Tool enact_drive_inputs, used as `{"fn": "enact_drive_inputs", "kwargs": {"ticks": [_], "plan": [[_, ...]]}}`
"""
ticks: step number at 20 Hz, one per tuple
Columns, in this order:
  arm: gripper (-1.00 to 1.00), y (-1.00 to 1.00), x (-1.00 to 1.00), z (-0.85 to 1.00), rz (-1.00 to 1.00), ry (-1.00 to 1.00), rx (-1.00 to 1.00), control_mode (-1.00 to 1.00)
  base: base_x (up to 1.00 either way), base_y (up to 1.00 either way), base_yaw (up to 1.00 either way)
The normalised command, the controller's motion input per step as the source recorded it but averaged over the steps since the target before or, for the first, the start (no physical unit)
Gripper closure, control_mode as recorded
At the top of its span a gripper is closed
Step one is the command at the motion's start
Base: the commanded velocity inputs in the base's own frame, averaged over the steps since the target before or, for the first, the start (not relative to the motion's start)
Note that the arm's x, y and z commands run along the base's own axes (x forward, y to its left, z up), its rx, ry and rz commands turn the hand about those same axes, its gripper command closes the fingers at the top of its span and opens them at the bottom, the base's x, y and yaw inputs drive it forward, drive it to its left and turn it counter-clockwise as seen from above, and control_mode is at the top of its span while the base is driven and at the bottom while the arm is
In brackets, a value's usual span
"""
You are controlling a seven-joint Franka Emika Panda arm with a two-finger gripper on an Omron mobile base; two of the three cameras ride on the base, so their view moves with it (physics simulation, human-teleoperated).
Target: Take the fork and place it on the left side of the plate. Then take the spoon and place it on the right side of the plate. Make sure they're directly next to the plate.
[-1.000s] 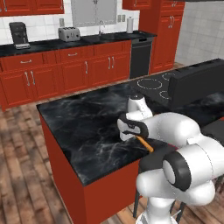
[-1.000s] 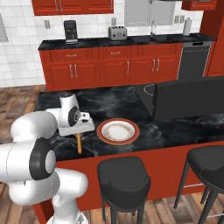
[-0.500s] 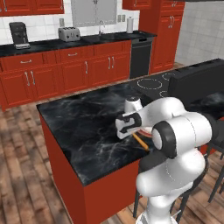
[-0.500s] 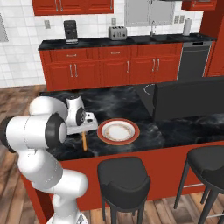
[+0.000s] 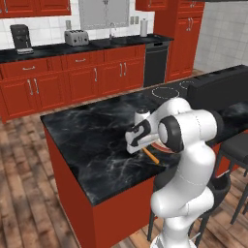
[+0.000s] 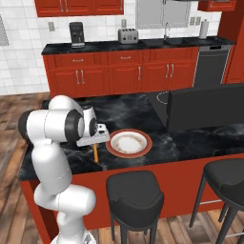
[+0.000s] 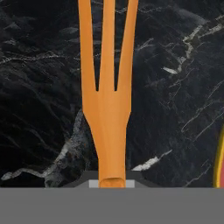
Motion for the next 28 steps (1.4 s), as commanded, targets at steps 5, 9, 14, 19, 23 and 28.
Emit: {"fn": "enact_drive_inputs", "kwargs": {"ticks": [5,9,14,19,23,28], "plan": [[1.0,0.0,0.34,-0.28,0.0,0.01,0.0,-1.0,0.0,0.0,0.0],[1.0,0.0,0.36,-0.23,0.0,0.01,0.0,-1.0,0.0,0.0,0.0],[1.0,0.06,0.17,-0.39,0.0,0.02,0.0,-1.0,0.0,0.0,0.0],[-1.0,0.22,0.0,-0.24,0.0,-0.02,-0.03,-1.0,0.0,0.0,0.0],[-1.0,0.06,0.0,0.0,0.0,-0.06,0.0,-1.0,0.0,0.0,0.0],[-1.0,0.01,-0.06,0.13,0.0,-0.05,0.0,-1.0,0.0,0.0,0.0]]}}
